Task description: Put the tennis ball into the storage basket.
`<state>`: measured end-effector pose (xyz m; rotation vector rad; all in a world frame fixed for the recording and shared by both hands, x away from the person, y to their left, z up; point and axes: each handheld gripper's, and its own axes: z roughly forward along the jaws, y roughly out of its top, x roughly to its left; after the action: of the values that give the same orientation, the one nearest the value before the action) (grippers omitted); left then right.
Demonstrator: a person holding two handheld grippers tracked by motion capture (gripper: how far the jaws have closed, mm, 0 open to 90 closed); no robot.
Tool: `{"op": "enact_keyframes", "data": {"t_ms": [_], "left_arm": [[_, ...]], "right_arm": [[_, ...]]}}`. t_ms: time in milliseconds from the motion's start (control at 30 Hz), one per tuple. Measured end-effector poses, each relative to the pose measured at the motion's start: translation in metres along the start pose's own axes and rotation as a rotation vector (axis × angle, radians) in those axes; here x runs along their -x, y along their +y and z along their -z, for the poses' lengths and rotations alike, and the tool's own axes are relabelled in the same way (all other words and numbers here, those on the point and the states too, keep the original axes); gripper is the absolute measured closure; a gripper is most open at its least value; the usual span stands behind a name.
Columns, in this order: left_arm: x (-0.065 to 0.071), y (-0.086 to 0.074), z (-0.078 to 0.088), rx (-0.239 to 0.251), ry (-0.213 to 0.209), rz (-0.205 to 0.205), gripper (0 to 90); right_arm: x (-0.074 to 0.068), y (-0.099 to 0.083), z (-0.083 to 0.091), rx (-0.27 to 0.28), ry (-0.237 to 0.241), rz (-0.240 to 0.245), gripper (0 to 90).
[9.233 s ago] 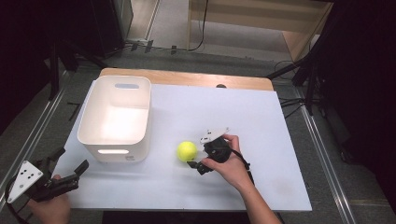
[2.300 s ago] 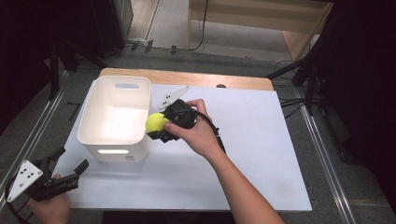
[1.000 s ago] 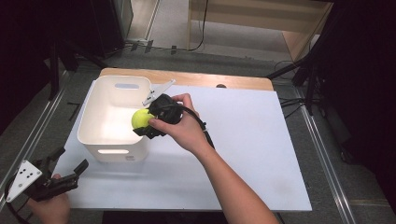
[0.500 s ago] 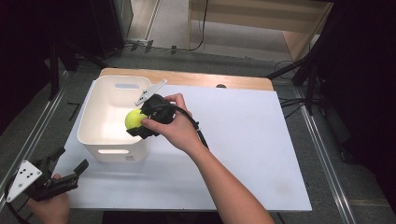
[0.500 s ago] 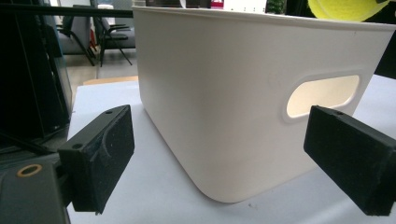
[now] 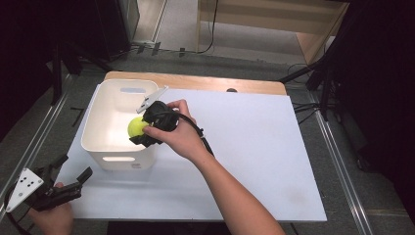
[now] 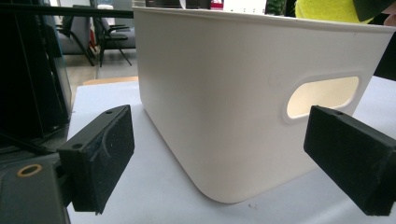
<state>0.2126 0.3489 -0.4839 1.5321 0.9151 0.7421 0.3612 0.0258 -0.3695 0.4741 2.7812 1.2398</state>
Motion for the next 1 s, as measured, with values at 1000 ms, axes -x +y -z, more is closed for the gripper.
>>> {"op": "enact_keyframes", "data": {"t_ms": [1000], "left_arm": [[0.0, 0.0, 0.0, -0.002, 0.0, -0.003, 8.5]], "right_arm": [[-0.006, -0.011, 0.008, 0.013, -0.077, 0.003, 7.9]]}}
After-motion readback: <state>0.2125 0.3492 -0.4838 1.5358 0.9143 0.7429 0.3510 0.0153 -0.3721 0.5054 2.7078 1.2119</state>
